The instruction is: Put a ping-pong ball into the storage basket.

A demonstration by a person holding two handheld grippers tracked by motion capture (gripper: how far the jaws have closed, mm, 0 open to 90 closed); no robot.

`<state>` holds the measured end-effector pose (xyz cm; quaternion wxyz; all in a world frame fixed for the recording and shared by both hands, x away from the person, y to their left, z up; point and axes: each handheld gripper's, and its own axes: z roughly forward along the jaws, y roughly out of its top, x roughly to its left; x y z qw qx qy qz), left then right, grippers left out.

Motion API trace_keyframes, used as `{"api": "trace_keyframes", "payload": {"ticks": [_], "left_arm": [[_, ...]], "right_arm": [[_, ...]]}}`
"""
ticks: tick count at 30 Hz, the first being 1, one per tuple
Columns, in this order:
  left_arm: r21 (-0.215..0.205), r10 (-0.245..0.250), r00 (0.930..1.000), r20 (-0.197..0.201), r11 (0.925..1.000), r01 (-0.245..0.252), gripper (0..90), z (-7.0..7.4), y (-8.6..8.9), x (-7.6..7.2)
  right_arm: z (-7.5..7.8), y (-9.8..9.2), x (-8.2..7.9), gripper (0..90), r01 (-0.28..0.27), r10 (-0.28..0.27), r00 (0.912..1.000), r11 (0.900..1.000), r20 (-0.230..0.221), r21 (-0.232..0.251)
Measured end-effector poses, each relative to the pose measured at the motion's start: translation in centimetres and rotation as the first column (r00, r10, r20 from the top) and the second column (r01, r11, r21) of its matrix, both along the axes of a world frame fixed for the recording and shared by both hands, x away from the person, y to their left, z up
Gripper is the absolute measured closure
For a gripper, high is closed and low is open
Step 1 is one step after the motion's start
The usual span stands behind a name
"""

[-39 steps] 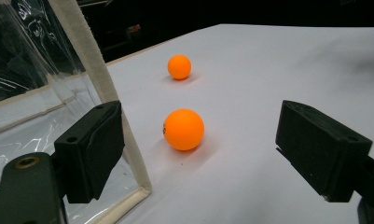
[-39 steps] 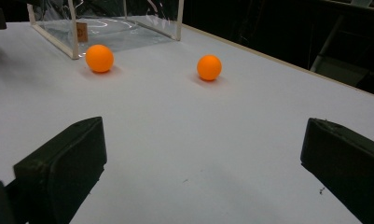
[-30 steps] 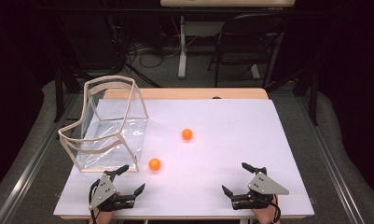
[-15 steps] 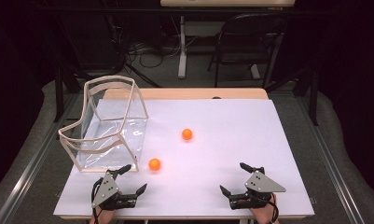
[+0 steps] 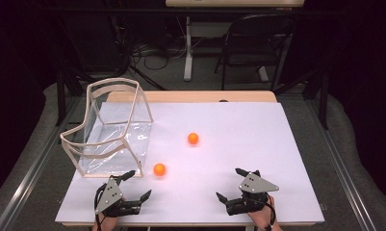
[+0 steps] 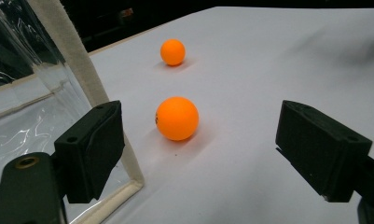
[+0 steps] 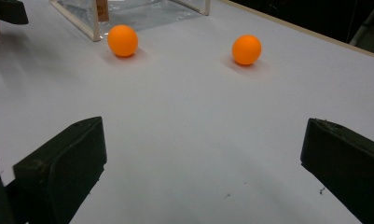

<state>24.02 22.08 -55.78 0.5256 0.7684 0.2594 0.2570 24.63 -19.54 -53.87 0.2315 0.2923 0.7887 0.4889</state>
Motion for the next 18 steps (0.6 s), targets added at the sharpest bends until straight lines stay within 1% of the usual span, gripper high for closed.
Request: {"api": "trace_keyframes", "payload": {"ticks": [6,7,12,18], "left_arm": [[0.003,-0.003,1.0000,-0.004,1.0000,0.003,15.5,0.0,-0.1,0.0],[0.003,-0.003,1.0000,-0.004,1.0000,0.003,15.5,-0.1,-0.1,0.1],[0.005,-0.007,1.0000,-0.004,1.0000,0.007,15.5,-0.1,-0.2,0.1],[0.005,-0.007,1.0000,-0.005,1.0000,0.007,15.5,-0.1,-0.2,0.1]], "right_arm": [[0.1,1.0,0.4,0.0,-0.020,0.020,0.9997,1.000,-0.013,-0.006],[0.2,1.5,0.5,0.0,-0.026,0.026,0.9994,1.000,-0.021,-0.009],[0.1,2.4,0.8,0.0,-0.052,0.051,0.9979,0.998,-0.041,-0.025],[0.0,3.5,1.2,0.0,-0.069,0.067,0.9962,0.997,-0.056,-0.034]]}}
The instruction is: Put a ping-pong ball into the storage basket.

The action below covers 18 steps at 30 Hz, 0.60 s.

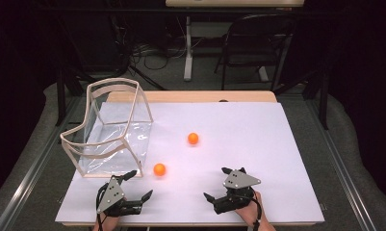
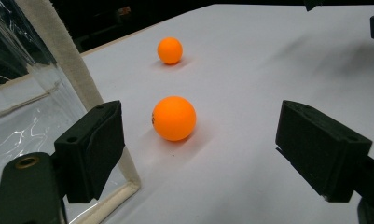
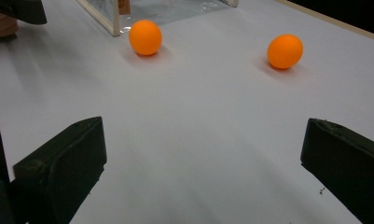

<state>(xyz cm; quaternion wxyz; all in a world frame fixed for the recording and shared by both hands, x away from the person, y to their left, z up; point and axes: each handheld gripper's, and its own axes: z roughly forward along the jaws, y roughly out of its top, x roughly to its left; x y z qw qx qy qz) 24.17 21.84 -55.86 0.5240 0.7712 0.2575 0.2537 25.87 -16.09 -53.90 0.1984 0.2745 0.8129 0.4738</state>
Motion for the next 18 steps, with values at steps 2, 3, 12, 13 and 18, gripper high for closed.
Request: {"api": "trace_keyframes", "payload": {"ticks": [2,3,12,13,18], "left_arm": [[-0.001,0.000,1.0000,0.001,1.0000,0.000,15.5,0.0,0.0,0.0],[-0.001,0.000,1.0000,0.001,1.0000,0.000,15.5,0.0,0.0,0.0],[-0.003,-0.002,1.0000,0.001,1.0000,0.002,15.5,0.1,0.1,0.0],[-0.003,-0.003,1.0000,0.002,1.0000,0.003,15.5,0.1,0.1,0.0],[-0.003,-0.005,1.0000,0.001,1.0000,0.005,15.5,0.1,0.0,0.0]], "right_arm": [[0.0,0.4,0.2,0.0,-0.006,0.006,1.0000,1.000,-0.003,-0.005],[0.0,0.4,0.2,0.0,-0.006,0.006,1.0000,1.000,-0.003,-0.005],[-0.1,2.6,1.3,0.0,-0.044,0.044,0.9987,0.999,-0.026,-0.013],[-0.1,3.1,1.6,0.0,-0.052,0.052,0.9983,0.999,-0.026,-0.016],[0.0,4.0,2.0,0.0,-0.065,0.064,0.9972,0.998,-0.039,-0.013]]}}
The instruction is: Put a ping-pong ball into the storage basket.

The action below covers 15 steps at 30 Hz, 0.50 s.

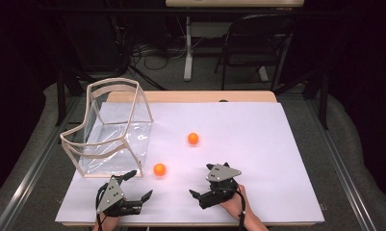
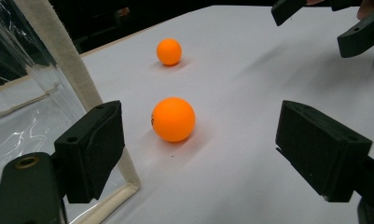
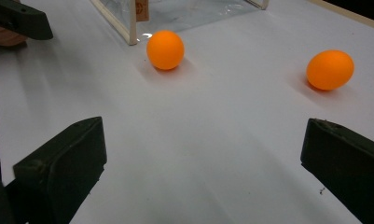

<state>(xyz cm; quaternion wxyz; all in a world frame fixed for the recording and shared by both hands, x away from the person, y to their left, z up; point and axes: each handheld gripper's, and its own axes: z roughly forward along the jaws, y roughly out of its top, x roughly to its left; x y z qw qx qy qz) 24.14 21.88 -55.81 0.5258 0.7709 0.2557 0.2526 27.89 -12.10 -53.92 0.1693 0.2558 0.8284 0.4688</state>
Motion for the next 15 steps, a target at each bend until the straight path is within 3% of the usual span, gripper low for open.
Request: {"api": "trace_keyframes", "payload": {"ticks": [15], "left_arm": [[0.002,-0.010,0.9999,-0.004,1.0000,0.010,15.5,-0.1,-0.2,0.2]], "right_arm": [[-0.1,1.6,1.2,0.0,-0.021,0.021,0.9992,1.000,-0.034,-0.012]]}}
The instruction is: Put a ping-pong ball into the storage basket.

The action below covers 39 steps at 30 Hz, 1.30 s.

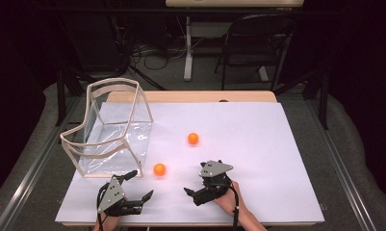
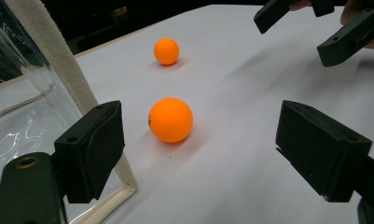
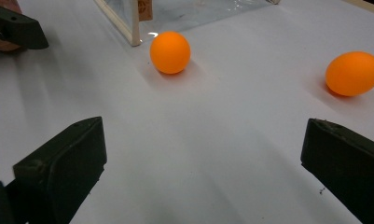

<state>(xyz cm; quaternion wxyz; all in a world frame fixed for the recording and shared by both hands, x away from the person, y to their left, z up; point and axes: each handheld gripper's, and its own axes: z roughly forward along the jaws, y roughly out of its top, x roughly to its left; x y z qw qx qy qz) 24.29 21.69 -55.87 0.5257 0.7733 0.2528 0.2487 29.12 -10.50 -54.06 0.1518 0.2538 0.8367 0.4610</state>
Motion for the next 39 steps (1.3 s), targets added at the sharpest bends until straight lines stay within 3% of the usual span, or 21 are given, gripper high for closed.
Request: {"api": "trace_keyframes", "payload": {"ticks": [39], "left_arm": [[-0.006,-0.004,1.0000,0.001,1.0000,0.004,15.5,0.0,0.0,0.1]], "right_arm": [[0.3,6.1,4.1,0.0,-0.078,0.077,0.9955,0.997,-0.056,-0.017]]}}
